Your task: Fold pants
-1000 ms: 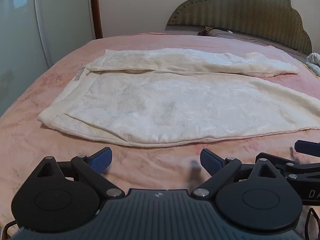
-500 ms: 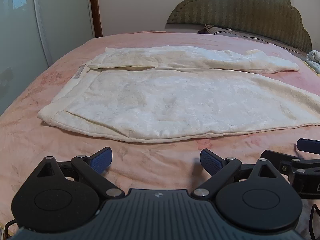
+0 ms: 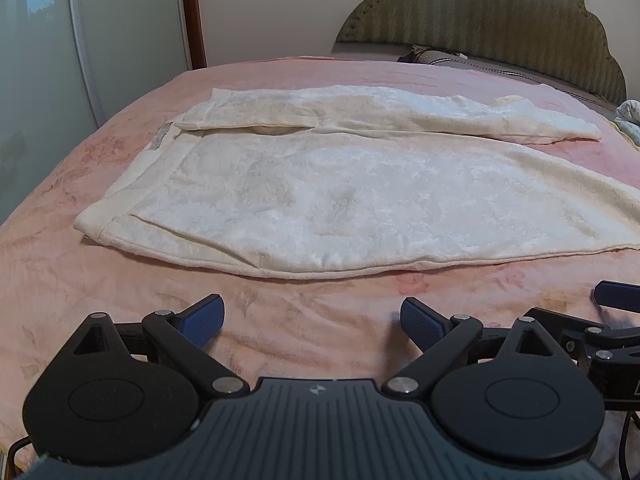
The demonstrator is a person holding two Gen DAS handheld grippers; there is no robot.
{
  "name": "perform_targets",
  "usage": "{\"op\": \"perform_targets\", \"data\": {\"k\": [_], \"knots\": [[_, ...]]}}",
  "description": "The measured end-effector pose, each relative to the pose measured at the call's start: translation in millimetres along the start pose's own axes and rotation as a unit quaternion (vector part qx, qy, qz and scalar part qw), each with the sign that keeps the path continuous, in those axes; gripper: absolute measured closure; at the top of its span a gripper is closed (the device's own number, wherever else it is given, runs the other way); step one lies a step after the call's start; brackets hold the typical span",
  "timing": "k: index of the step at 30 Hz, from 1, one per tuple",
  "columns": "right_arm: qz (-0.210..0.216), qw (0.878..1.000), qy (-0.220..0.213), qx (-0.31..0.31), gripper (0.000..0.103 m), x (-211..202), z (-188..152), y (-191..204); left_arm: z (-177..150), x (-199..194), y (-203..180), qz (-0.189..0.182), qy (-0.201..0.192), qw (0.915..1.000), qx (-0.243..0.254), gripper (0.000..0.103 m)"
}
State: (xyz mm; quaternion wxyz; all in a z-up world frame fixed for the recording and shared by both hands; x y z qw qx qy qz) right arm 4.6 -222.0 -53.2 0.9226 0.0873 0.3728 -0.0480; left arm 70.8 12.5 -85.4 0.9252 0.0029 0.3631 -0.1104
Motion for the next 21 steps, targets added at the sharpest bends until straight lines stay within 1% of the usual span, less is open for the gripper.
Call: {"op": "perform_targets", "data": {"k": [15, 21], "knots": [[-0.005, 1.0, 0.002, 0.006, 0.0, 5.0, -0.7, -6.4, -4.8, 6.1, 5.3, 0.004, 0.003, 1.0, 0.001, 0.006], [-0.014, 1.0, -0.006, -0.009, 0.0, 6.2, 1.9, -4.7, -5.3, 4.9, 4.5, 0.004, 0.002, 1.0, 0.002, 0.006]]}}
Point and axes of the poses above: each gripper's, at about its wrist camera, not at the fingertips, and x roughly the way its jaws point, y to its left, z to its top, the point moved 9 cm from there along x, roughly the way its jaws point, and after that the axes turned 12 degrees about -z, right-handed, at the moved point
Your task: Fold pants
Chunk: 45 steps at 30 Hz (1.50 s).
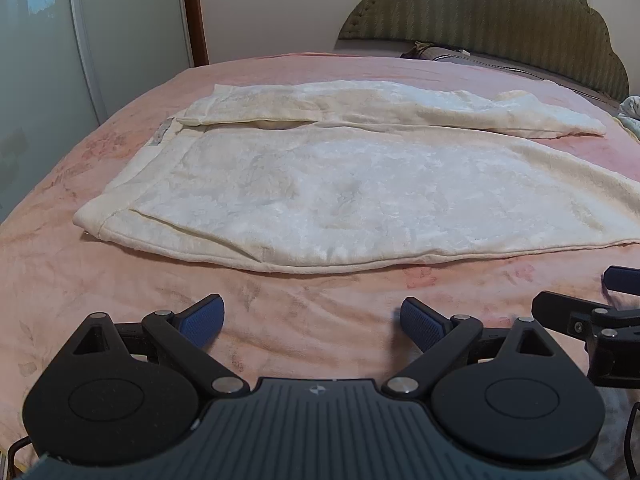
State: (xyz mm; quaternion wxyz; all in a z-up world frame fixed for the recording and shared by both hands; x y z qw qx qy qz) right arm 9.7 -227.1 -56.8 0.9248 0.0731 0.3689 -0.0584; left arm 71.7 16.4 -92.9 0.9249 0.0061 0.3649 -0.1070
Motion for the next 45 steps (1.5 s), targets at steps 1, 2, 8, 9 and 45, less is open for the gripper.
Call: {"op": "perform_targets", "data": {"k": [1, 2, 8, 9, 45], "knots": [[-0.001, 1.0, -0.002, -0.002, 0.0, 0, 0, 1, 0, 0, 0, 0.0, -0.001, 1.0, 0.0, 0.006], [-0.001, 1.0, -0.003, -0.004, 0.0, -1, 1, 1, 0, -1, 1, -0.001, -0.002, 1.0, -0.001, 0.007], [-0.004, 1.0, -0.013, -0.021, 0.0, -6, 2, 4, 1, -2, -1, 0.0, -0.001, 1.0, 0.0, 0.006], [-0.007, 1.0, -0.013, -0.023, 0.0, -5, 2, 4, 1, -2, -1, 0.0, -0.001, 1.0, 0.0, 0.006], [0.039, 0.978, -0.174, -0.11, 0.0, -34, 95, 9, 84, 10, 29, 0.027, -0.056, 0.998, 0.007, 0.006]]}}
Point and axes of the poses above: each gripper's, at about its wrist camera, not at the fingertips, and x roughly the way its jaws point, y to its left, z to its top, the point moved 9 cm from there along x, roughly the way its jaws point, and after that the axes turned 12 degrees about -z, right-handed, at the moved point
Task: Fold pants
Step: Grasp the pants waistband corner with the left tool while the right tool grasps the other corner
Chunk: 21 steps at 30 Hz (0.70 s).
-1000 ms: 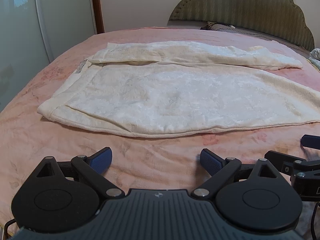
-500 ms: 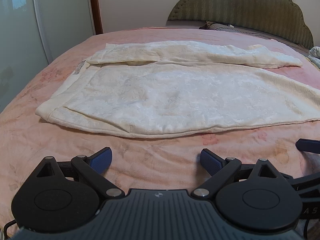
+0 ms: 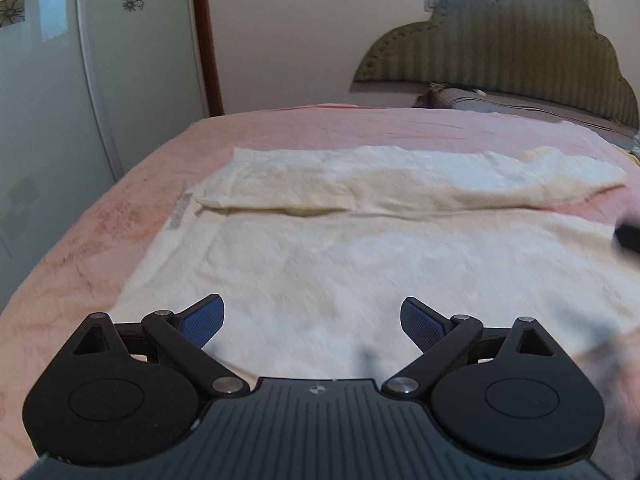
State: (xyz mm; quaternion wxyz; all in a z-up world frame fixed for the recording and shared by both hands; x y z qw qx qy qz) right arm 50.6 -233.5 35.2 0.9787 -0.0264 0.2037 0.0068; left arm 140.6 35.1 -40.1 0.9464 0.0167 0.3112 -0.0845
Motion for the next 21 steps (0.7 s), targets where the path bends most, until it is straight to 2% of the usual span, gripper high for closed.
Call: {"op": "perform_targets", "data": {"k": [2, 3, 4, 5, 6, 8, 10, 13, 16, 18, 21], "knots": [[-0.035, 0.996, -0.068, -0.046, 0.0, 9, 32, -3, 10, 10, 9, 0.001, -0.001, 0.9999, -0.015, 0.006], [-0.041, 0.993, -0.079, -0.078, 0.0, 23, 41, -3, 15, 16, 12, 0.0, -0.001, 0.9997, -0.023, 0.006], [-0.034, 0.992, -0.067, -0.105, 0.0, 40, 44, 0, 19, 21, 16, -0.001, 0.0, 0.9995, -0.03, 0.006], [-0.012, 0.99, -0.027, -0.137, 0.0, 68, 42, 5, 23, 26, 18, -0.001, -0.001, 0.9993, -0.036, 0.006], [0.001, 0.988, -0.012, -0.151, 0.0, 87, 42, 7, 26, 32, 22, -0.002, -0.003, 0.9992, -0.04, 0.006], [0.032, 0.986, -0.013, -0.166, 0.0, 120, 49, 15, 32, 42, 26, 0.004, -0.008, 0.9992, -0.039, 0.006], [0.066, 0.984, -0.004, -0.166, 0.0, 151, 59, 24, 38, 53, 31, 0.018, -0.012, 0.9993, -0.031, 0.006], [0.093, 0.982, 0.001, -0.162, 0.0, 195, 78, 37, 43, 72, 38, 0.038, -0.018, 0.9989, -0.021, 0.006], [0.122, 0.98, 0.032, -0.152, 0.0, 246, 91, 48, 40, 90, 44, 0.05, -0.013, 0.9986, -0.014, 0.006], [0.14, 0.977, 0.068, -0.145, 0.0, 280, 94, 53, 35, 100, 49, 0.053, -0.005, 0.9985, -0.013, 0.006], [0.147, 0.973, 0.115, -0.139, 0.0, 330, 92, 61, 22, 115, 54, 0.047, 0.016, 0.9985, -0.025, 0.005]]}}
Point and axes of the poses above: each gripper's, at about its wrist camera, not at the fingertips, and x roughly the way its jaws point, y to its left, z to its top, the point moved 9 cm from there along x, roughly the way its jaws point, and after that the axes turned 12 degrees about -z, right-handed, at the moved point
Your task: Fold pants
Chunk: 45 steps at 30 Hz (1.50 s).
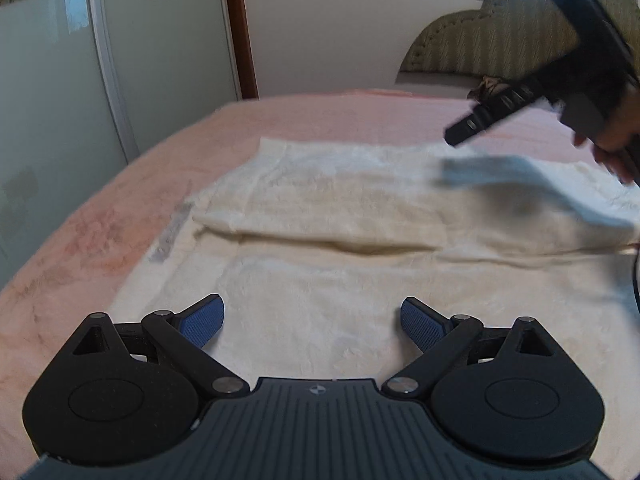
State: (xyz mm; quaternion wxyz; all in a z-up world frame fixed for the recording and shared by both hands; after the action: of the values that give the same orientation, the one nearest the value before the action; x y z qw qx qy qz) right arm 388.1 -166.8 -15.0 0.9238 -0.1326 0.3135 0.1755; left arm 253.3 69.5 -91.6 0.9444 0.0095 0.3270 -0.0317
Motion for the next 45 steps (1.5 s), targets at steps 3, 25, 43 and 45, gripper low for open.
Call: {"op": "perform_targets", "data": {"k": [3, 25, 43, 45], "knots": [[0.03, 0.999, 0.029, 0.005, 0.001, 41, 9, -1, -4, 3, 2, -0.009, -0.001, 0.9999, -0.011, 0.0], [0.0, 0.957, -0.104, -0.27, 0.094, 7, 6, 87, 91, 6, 82, -0.121, -0.051, 0.9651, -0.227, 0.002], [-0.005, 0.938, -0.13, -0.322, 0.095, -4, -35, 100, 134, 180, 76, -0.227, 0.144, 0.8397, -0.472, 0.09], [-0.007, 0.939, -0.132, -0.319, 0.095, -10, -40, 103, 132, 176, 75, -0.224, 0.126, 0.8464, -0.466, 0.097]]}}
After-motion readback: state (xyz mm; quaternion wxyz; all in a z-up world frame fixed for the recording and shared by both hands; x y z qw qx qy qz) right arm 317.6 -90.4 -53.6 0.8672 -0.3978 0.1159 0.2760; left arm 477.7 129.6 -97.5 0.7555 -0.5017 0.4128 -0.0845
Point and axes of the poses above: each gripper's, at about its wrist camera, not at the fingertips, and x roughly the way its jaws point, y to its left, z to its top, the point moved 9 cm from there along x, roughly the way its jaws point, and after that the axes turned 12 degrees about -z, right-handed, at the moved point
